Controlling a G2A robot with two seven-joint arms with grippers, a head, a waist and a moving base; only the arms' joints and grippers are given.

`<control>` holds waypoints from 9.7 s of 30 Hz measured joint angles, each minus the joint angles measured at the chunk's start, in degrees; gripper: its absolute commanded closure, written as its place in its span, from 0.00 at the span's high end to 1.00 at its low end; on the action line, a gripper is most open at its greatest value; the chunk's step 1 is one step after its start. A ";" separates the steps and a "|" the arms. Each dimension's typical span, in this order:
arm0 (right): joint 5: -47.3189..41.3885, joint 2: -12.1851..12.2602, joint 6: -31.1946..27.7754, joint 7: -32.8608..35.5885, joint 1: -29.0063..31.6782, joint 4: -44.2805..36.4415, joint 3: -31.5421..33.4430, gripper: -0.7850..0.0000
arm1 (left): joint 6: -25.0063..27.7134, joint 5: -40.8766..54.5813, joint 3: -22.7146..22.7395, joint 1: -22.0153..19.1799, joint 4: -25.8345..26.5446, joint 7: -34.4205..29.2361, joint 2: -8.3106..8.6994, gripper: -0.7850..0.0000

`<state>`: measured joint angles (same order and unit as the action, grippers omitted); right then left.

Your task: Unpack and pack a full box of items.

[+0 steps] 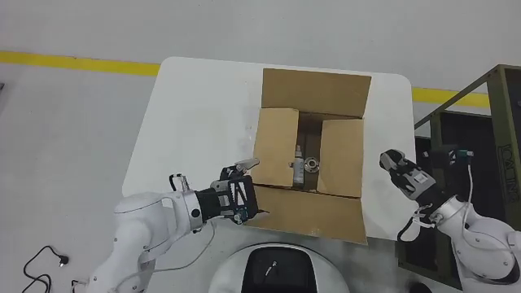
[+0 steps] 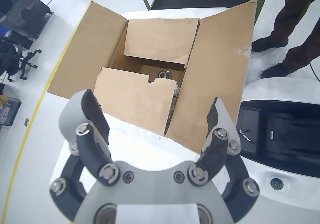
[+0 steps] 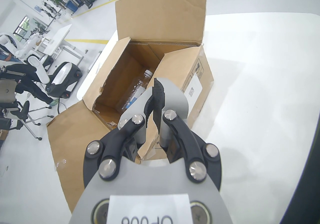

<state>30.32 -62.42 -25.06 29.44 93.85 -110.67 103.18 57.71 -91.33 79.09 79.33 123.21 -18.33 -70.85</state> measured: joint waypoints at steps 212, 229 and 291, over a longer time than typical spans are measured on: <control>9.45 1.11 -4.01 -9.49 2.63 9.28 -9.48 0.00 | -25.16 -8.48 -11.57 -1.16 -15.14 -5.67 3.14 0.00; 11.70 1.66 -2.69 -8.06 10.75 2.07 -4.47 0.95 | -24.84 -7.88 -9.20 2.75 -9.72 -11.49 3.90 1.00; -2.02 1.96 -9.51 4.74 -37.09 35.75 -20.62 0.67 | -39.85 -10.93 -6.38 0.21 -4.44 -3.15 3.40 1.00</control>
<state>28.30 -60.46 -34.57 34.18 56.77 -74.92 82.56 17.86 -102.26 72.70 79.55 118.78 -21.49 -67.45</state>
